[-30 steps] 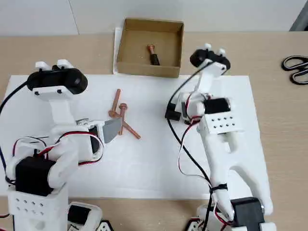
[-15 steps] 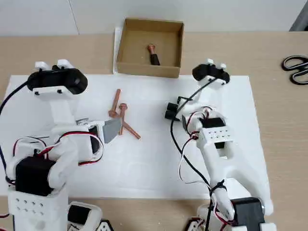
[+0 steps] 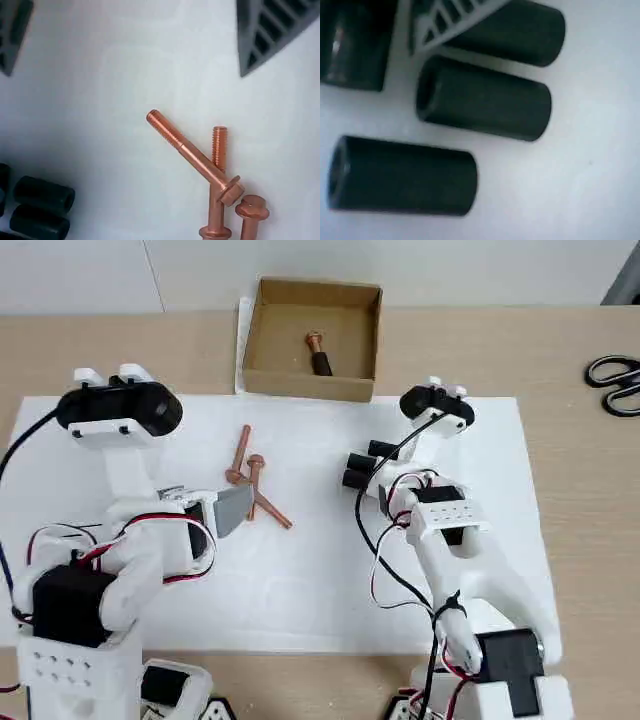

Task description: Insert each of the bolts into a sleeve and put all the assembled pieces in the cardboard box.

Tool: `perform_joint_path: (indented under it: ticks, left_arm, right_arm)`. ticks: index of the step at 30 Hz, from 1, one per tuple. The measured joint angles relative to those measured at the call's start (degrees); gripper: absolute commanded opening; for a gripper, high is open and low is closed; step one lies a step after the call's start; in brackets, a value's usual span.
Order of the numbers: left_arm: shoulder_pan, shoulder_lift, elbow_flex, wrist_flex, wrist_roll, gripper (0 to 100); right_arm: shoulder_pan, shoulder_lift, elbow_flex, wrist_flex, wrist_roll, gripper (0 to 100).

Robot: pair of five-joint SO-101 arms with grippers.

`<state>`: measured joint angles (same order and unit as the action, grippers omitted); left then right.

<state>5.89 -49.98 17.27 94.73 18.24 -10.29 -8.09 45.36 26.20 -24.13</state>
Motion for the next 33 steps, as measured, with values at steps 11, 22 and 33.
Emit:
perform_joint_path:
  ticks: [11, 22, 33]
  left_arm:
    - [0.00, 0.00, 0.18, 0.00, -0.09, 27]
    - [0.00, 0.00, 0.18, 0.18, -0.09, 27]
    - [0.00, 0.00, 0.18, 0.18, 0.00, 27]
  right_arm:
    - [0.35, 0.35, 0.00, 0.00, 0.00, 2.7]
    - [1.14, 0.18, -0.09, -0.62, 0.00, 0.4]
    - [0.97, 0.18, -0.09, -0.53, 0.00, 0.8]
